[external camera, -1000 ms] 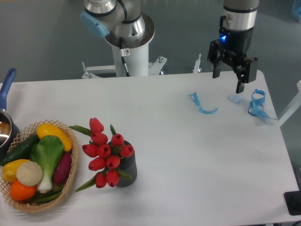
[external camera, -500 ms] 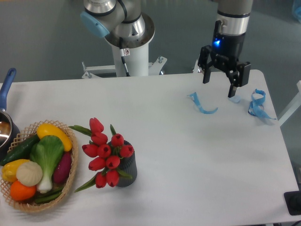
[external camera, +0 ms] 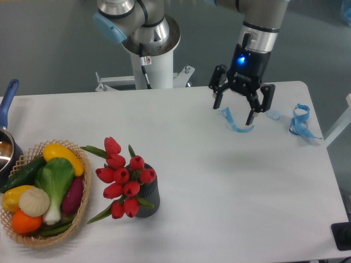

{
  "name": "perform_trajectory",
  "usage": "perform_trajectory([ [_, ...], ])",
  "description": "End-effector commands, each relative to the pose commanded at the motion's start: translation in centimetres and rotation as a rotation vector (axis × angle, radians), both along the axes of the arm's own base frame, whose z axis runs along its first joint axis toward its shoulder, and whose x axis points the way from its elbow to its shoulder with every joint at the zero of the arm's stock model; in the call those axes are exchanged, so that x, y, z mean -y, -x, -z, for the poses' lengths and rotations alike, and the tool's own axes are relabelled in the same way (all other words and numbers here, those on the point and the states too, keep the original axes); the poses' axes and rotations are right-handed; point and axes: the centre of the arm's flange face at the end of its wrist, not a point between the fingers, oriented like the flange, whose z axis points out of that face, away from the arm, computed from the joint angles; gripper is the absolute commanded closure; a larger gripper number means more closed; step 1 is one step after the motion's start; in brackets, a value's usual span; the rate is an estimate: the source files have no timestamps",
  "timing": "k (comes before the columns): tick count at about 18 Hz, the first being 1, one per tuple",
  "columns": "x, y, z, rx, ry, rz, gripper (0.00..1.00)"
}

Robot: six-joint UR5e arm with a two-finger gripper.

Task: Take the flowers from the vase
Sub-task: 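Move the open gripper across the table toward the red tulips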

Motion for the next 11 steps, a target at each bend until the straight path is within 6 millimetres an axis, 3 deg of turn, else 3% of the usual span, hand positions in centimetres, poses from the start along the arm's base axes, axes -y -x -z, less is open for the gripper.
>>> perform_trajectory([
  [6,-2.4,-2.5,0.5,0.044,0.003,0.011,0.00],
  [9,-5.5,-4.9,0.7,0.047,-0.010,0.037,0.00],
  [11,-6.2,-5.1,1.5,0.057,-0.013,0.027,0.00],
])
